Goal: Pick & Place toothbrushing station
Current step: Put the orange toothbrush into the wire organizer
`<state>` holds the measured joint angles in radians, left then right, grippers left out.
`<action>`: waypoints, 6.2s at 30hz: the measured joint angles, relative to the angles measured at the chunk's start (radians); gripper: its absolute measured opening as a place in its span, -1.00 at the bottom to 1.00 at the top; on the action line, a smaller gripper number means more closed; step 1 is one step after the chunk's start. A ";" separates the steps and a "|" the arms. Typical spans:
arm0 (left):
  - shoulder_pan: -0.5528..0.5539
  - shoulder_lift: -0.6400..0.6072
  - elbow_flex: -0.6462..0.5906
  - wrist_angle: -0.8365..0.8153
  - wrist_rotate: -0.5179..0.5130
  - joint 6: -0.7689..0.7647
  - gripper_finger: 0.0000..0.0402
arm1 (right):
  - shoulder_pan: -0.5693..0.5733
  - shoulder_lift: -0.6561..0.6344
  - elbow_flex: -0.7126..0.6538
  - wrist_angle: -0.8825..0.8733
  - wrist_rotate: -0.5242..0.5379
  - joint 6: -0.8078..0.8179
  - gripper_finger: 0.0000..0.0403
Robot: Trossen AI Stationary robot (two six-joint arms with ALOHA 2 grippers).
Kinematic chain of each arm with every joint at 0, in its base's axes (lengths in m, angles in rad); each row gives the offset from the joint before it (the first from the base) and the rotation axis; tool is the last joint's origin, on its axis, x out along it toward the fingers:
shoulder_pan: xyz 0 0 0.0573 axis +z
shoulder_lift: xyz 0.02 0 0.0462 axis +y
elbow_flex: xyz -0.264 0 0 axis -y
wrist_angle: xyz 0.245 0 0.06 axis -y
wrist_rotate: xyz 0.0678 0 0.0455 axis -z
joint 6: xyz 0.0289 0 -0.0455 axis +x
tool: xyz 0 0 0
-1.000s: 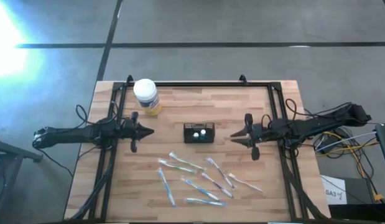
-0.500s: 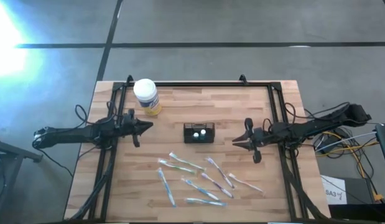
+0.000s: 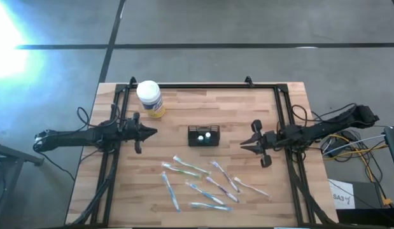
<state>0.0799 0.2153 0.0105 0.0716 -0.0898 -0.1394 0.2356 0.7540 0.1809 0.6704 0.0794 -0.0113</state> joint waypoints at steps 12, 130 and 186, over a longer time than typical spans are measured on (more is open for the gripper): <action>0.000 0.000 0.000 -0.015 0.000 0.015 -0.88 | 0.098 0.176 0.565 -1.026 0.229 0.310 -0.87; 0.000 0.000 0.000 -0.035 0.002 0.063 -0.88 | 0.501 0.229 0.784 -1.073 0.689 0.136 -0.96; 0.000 0.000 0.016 0.045 -0.120 0.028 -0.88 | 0.274 -0.734 -0.172 -0.373 0.388 -0.300 -0.96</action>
<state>0.0803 0.2153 0.0265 0.1169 -0.2096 -0.1116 0.5095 0.0203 0.0086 0.2977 0.4678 -0.3117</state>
